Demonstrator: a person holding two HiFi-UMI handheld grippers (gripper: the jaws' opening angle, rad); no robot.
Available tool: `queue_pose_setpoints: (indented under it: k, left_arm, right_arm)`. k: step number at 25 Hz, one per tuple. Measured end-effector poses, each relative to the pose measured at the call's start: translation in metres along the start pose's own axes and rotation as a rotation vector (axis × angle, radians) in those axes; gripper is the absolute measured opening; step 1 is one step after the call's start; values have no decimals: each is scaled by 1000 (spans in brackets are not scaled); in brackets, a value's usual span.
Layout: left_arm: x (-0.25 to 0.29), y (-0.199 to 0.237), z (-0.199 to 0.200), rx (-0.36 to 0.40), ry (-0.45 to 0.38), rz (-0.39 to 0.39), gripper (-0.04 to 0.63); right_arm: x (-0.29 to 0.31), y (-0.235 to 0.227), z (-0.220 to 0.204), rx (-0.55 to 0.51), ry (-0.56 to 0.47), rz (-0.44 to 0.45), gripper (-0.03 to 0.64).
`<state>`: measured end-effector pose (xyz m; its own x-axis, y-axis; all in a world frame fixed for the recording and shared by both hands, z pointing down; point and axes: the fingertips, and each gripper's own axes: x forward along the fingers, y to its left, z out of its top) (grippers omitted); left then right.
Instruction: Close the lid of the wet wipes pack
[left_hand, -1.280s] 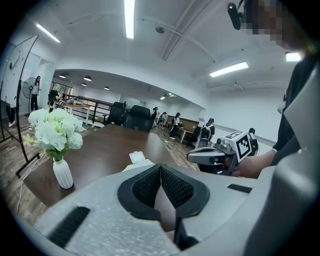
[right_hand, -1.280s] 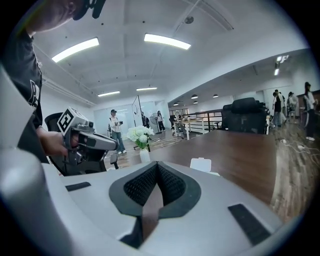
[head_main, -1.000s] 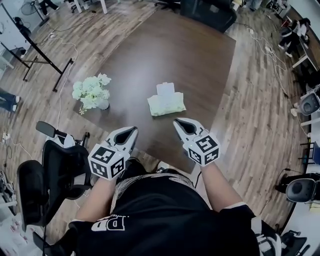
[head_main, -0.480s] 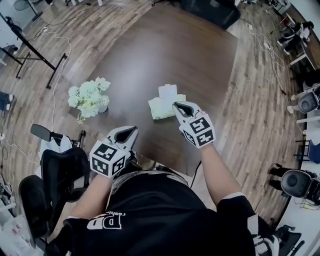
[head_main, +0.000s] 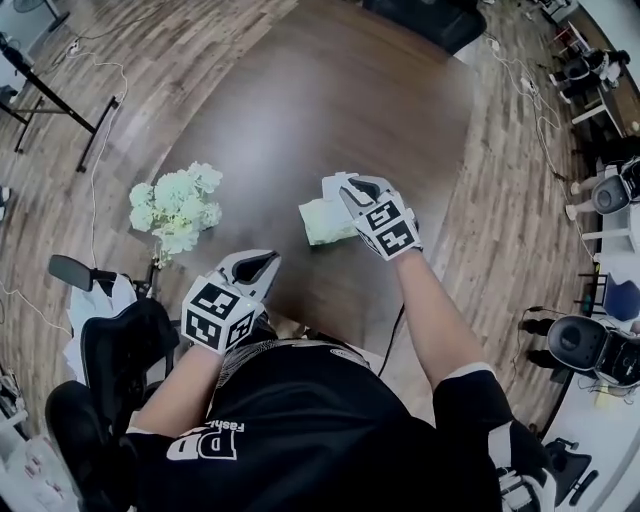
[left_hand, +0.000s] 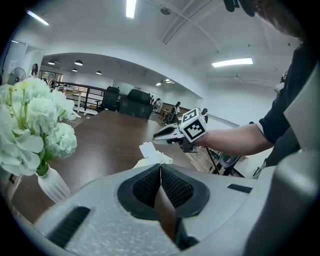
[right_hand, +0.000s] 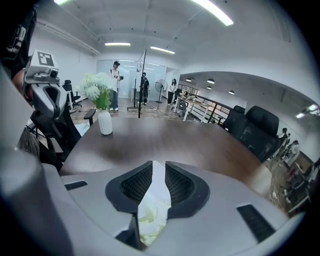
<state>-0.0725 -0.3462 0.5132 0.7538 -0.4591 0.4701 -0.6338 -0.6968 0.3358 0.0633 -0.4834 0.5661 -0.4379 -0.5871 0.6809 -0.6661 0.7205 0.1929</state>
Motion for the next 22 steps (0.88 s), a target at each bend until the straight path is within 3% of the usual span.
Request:
queue_pose_setpoints:
  k: [13,22]
  left_arm:
    - [-3,24,-4,-51,6,22,20]
    - [-8,30,-8,-104,1,34,20]
  right_arm:
    - [55,-12,-11,-228,166,90,177]
    - [65,-3,-24,-305,256,246,187]
